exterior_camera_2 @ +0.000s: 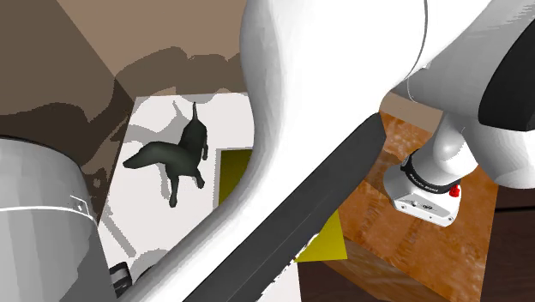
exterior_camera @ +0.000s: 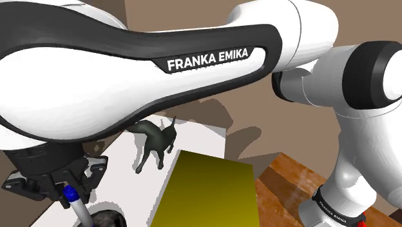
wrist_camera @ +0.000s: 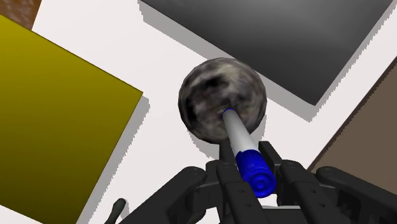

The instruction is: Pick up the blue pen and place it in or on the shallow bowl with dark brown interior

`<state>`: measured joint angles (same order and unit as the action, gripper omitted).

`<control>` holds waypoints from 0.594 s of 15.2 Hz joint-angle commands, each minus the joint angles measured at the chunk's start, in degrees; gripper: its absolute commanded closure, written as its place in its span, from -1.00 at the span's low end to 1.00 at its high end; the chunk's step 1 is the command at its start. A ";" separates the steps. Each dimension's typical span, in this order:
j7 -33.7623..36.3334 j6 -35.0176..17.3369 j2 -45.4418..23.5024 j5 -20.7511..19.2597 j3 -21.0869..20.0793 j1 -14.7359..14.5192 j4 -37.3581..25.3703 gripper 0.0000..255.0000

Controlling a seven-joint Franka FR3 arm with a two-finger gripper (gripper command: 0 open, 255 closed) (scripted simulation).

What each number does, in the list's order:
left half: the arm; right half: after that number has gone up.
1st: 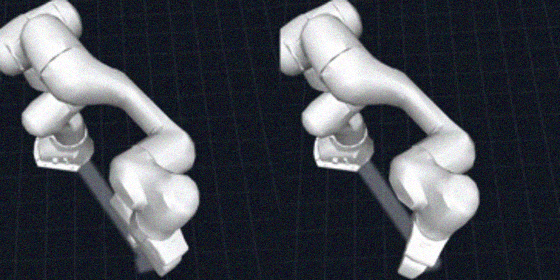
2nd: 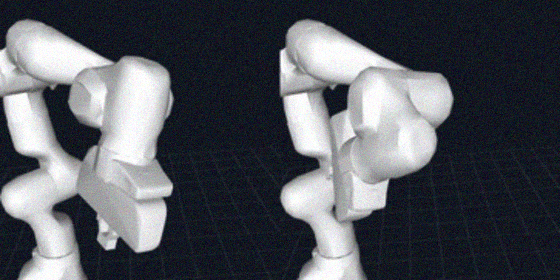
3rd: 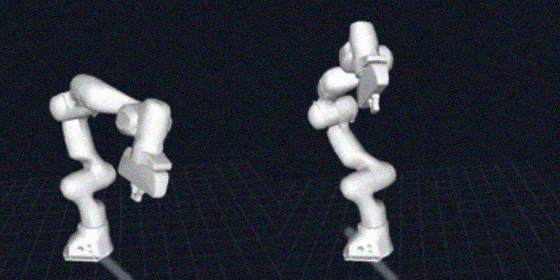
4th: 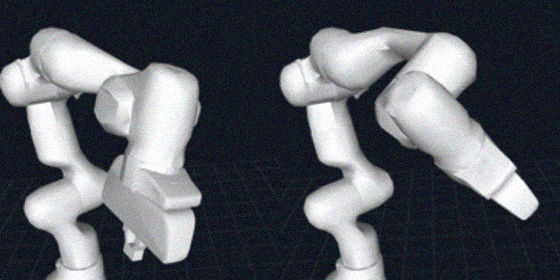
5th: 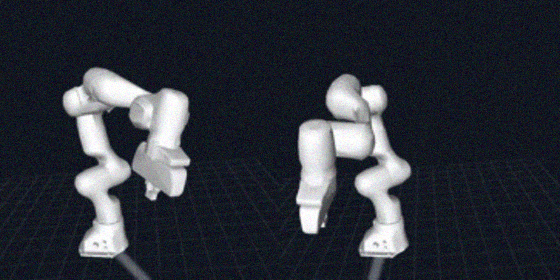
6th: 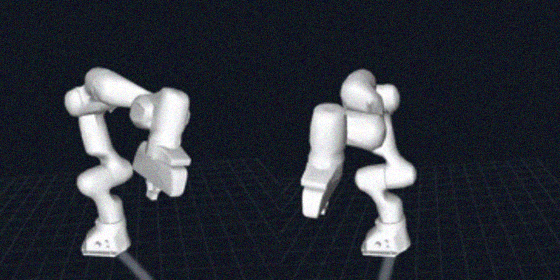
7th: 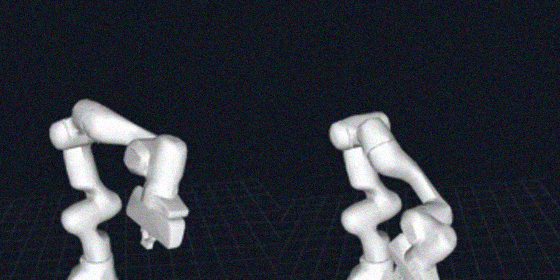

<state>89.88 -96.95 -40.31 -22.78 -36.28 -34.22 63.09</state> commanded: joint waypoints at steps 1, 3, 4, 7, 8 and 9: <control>0.23 -1.41 -0.11 -0.11 0.04 0.27 1.36 1.00; 0.45 -2.91 -0.16 -0.21 0.09 0.64 2.94 1.00; 0.55 -3.65 -0.21 -0.27 0.12 0.80 3.68 1.00; 0.77 -5.06 -0.35 -0.42 0.20 1.09 5.05 1.00; 0.77 -5.07 -0.35 -0.41 0.20 1.09 5.06 1.00; 0.77 -5.06 -0.35 -0.42 0.20 1.09 5.06 1.00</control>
<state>90.64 -101.88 -40.68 -23.19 -36.07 -33.17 68.01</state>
